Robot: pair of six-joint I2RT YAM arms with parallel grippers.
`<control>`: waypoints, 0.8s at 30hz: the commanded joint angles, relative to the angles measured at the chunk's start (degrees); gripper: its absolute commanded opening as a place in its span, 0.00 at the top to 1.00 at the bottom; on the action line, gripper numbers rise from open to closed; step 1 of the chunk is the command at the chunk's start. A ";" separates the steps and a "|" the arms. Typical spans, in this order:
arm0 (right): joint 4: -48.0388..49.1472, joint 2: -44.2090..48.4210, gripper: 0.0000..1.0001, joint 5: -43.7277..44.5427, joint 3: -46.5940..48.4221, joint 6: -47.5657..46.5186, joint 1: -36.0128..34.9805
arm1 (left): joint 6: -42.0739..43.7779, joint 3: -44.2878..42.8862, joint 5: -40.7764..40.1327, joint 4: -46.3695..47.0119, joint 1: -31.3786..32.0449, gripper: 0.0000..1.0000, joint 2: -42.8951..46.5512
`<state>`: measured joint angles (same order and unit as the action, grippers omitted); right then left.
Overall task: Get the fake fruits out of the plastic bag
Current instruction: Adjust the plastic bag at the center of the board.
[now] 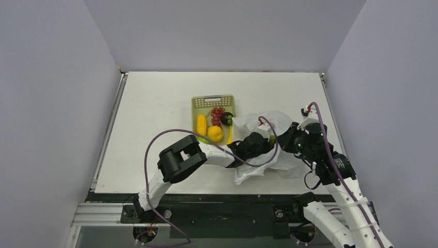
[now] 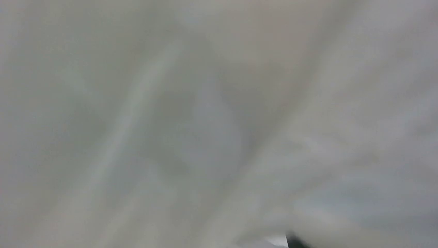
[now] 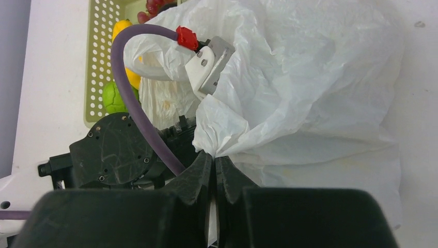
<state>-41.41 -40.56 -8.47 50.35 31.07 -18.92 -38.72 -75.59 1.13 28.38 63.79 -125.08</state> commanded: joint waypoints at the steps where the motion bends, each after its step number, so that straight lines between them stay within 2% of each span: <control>1: 0.72 1.88 1.00 -1.21 -0.60 1.90 0.02 | 2.77 -3.58 -5.37 -4.02 1.54 0.17 -3.53; 4: -1.03 2.63 1.00 0.20 -1.80 3.27 0.01 | 3.05 -3.67 -7.86 -5.73 2.26 0.20 -4.69; 10: -3.79 4.23 1.00 3.87 -3.52 5.49 0.02 | 4.73 -2.23 -10.54 -8.93 1.80 0.45 -2.97; 12: -4.12 4.68 1.00 4.81 -3.70 5.44 0.02 | 5.29 -1.26 -10.28 -9.14 1.56 0.59 -1.08; 13: -4.63 4.78 1.00 5.19 -3.78 5.30 -0.02 | 5.60 -0.64 -10.14 -9.18 1.50 0.69 0.33; 15: -5.52 5.09 1.00 6.62 -4.16 5.47 0.00 | 5.86 -0.16 -9.67 -9.88 1.44 0.76 2.38; 19: -7.97 6.06 1.00 11.85 -6.41 9.14 0.01 | 5.91 0.74 -7.76 -11.65 1.32 0.86 6.91; 22: -10.72 7.55 1.00 14.61 -8.69 15.24 -0.04 | 5.87 1.13 -6.93 -12.79 1.10 1.00 10.11; 24: -12.17 8.49 1.00 15.17 -10.23 17.31 -0.01 | 6.09 1.67 -6.28 -13.59 0.92 1.00 12.59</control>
<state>-49.45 -33.76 2.07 42.44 41.45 -18.79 -33.82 -74.30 -6.79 16.56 65.21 -120.09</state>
